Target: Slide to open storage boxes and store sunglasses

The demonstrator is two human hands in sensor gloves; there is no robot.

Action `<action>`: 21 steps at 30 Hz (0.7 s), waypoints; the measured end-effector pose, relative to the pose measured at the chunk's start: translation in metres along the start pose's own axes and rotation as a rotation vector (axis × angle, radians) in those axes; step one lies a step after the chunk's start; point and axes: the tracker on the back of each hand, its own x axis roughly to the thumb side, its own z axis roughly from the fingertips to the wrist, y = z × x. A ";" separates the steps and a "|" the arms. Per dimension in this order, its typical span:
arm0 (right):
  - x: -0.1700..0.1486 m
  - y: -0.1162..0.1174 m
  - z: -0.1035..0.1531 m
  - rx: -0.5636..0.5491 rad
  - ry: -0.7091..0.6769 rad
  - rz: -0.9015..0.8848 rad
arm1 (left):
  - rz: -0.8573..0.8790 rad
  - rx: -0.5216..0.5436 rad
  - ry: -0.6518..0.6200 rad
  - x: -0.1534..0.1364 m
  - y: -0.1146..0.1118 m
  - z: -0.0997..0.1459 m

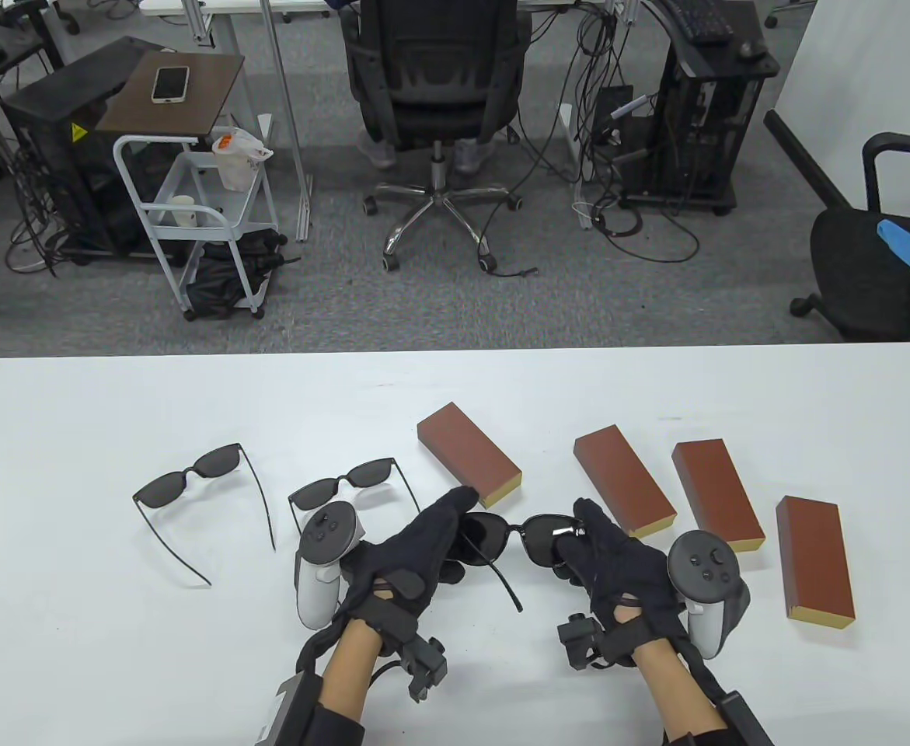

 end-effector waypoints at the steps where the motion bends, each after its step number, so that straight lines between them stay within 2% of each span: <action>1: 0.000 0.000 0.001 0.002 0.005 -0.012 | 0.004 -0.001 -0.001 -0.001 0.000 0.000; 4: 0.001 0.003 0.003 -0.001 0.011 -0.036 | 0.056 0.006 -0.004 -0.007 -0.002 0.000; 8: 0.004 0.007 0.007 -0.020 -0.026 -0.041 | 0.156 0.084 0.011 -0.018 -0.004 0.001; 14: 0.007 0.012 0.012 -0.066 -0.055 -0.069 | 0.166 0.136 0.036 -0.025 -0.003 0.003; 18: 0.006 0.014 0.011 -0.036 -0.049 -0.114 | 0.157 0.160 0.049 -0.026 -0.003 0.004; 21: 0.007 0.013 0.010 0.006 -0.100 -0.036 | 0.161 0.175 0.059 -0.029 -0.003 0.005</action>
